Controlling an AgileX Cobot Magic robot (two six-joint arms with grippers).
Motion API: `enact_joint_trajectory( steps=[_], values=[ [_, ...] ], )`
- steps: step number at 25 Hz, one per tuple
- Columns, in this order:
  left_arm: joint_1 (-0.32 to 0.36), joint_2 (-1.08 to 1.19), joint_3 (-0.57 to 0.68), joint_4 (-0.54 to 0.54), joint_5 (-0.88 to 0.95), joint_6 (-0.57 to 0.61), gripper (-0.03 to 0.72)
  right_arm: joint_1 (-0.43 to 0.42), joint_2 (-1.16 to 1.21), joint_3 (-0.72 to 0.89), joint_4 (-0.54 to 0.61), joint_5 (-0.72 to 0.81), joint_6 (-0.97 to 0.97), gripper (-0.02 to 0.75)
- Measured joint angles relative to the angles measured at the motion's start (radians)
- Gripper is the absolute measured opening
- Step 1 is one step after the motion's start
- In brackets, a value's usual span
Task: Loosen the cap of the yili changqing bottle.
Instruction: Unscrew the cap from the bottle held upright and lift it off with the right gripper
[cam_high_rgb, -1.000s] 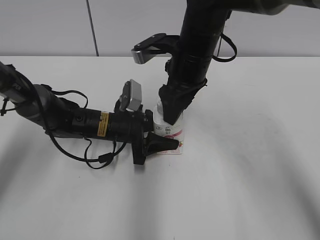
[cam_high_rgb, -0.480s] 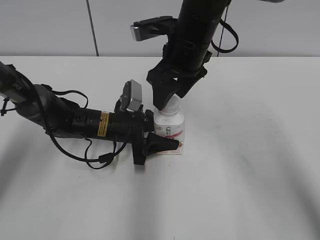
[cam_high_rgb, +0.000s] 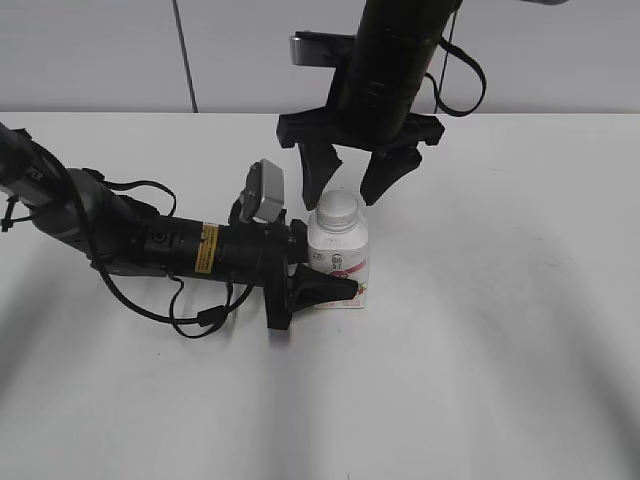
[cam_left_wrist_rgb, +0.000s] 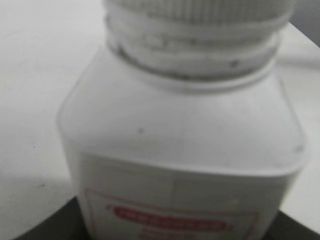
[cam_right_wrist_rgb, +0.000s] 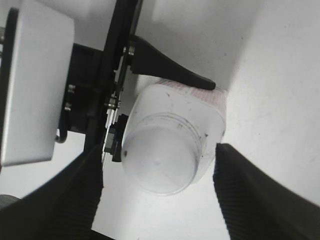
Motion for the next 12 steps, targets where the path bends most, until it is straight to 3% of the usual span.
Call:
enact_joint_trajectory(
  steps=[12],
  values=[
    [0.0,0.0,0.0,0.0,0.0,0.0,0.377,0.0,0.002,-0.001,0.002,-0.007,0.17,0.544]
  ],
)
